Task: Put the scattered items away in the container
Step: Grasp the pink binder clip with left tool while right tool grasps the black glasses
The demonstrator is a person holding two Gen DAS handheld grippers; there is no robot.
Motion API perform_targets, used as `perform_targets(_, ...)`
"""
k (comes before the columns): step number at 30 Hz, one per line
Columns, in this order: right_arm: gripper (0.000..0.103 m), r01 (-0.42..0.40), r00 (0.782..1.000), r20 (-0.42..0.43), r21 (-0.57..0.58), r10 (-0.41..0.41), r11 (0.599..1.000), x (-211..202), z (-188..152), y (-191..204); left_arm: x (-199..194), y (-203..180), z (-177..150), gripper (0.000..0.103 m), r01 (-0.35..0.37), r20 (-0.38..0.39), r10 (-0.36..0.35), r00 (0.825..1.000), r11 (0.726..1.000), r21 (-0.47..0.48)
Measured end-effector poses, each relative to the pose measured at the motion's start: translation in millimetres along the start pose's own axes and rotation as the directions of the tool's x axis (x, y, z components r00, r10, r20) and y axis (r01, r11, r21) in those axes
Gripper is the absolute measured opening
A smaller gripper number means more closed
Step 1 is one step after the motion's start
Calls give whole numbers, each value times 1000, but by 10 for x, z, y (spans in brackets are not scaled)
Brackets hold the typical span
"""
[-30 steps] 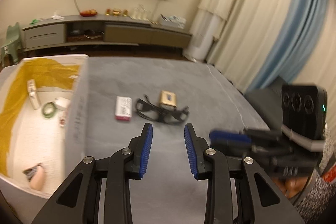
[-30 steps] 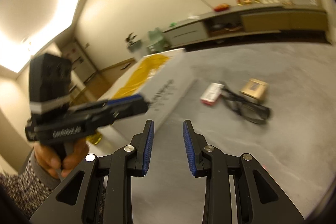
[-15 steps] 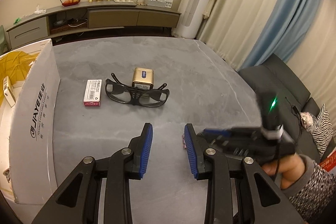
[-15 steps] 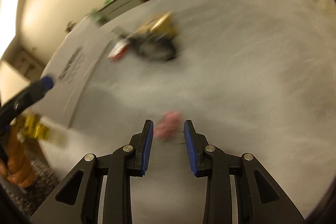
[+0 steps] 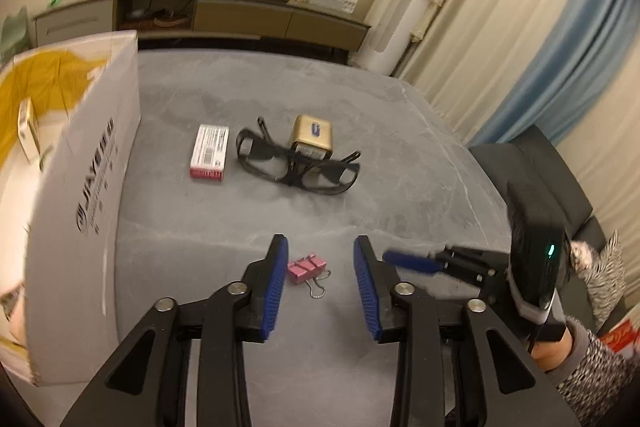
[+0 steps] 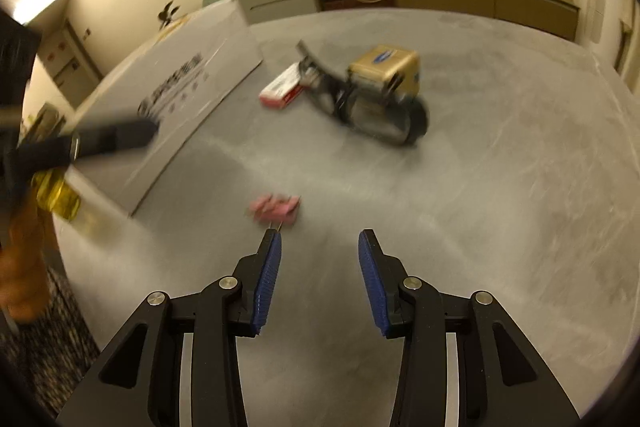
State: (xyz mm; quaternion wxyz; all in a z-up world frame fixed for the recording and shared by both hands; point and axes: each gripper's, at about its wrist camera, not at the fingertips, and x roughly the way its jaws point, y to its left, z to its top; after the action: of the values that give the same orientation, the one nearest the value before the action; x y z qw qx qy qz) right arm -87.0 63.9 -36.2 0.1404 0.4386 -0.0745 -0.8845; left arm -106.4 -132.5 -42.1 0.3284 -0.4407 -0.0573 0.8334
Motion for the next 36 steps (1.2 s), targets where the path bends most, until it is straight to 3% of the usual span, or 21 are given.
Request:
perform_targets(4,46,17,1000,21,10,-17,1000,67,351,-161,166,-25,-62,57,-28,-22,28,999,1000,8)
perform_targets(10,52,96,995,-12,-138,-99,986,337,722,-192,569,58,-209,57,-69,-98,67,993,997,-20)
perform_targets(15,54,176,980,-37,-306,-196,936,627,786,-108,794,28,-285,59,-87,-120,84,989,996,-21)
perform_targets(18,54,148,984,-47,-309,-170,940,724,784,-138,894,-24,-314,60,-104,-115,102,988,995,-8)
perform_targets(20,50,101,989,-77,-260,-125,960,759,782,-193,927,-75,-324,59,-156,-92,158,983,987,29)
perform_targets(21,42,77,990,-95,-235,-101,969,762,777,-217,936,-86,-328,43,-187,-78,190,979,981,44)
perform_targets(22,38,51,991,-108,-217,-76,975,753,766,-232,937,-82,-333,38,-212,-64,215,974,976,52)
perform_targets(24,30,36,991,-117,-209,-61,977,727,746,-231,924,-55,-345,38,-226,-50,228,972,973,48)
perform_targets(29,29,19,991,-128,-201,-46,979,674,677,-210,870,0,-398,39,-217,-40,218,975,976,32)
perform_targets(32,33,15,992,-123,-176,-37,984,700,675,-239,853,-13,-448,50,-213,-29,214,976,976,36)
perform_targets(34,33,11,992,-121,-160,-31,987,710,664,-226,849,-53,-485,50,-225,-26,227,974,972,71)
perform_targets(36,32,-18,990,-143,-133,-1,991,719,655,-225,858,-104,-509,42,-230,-31,236,971,965,127)
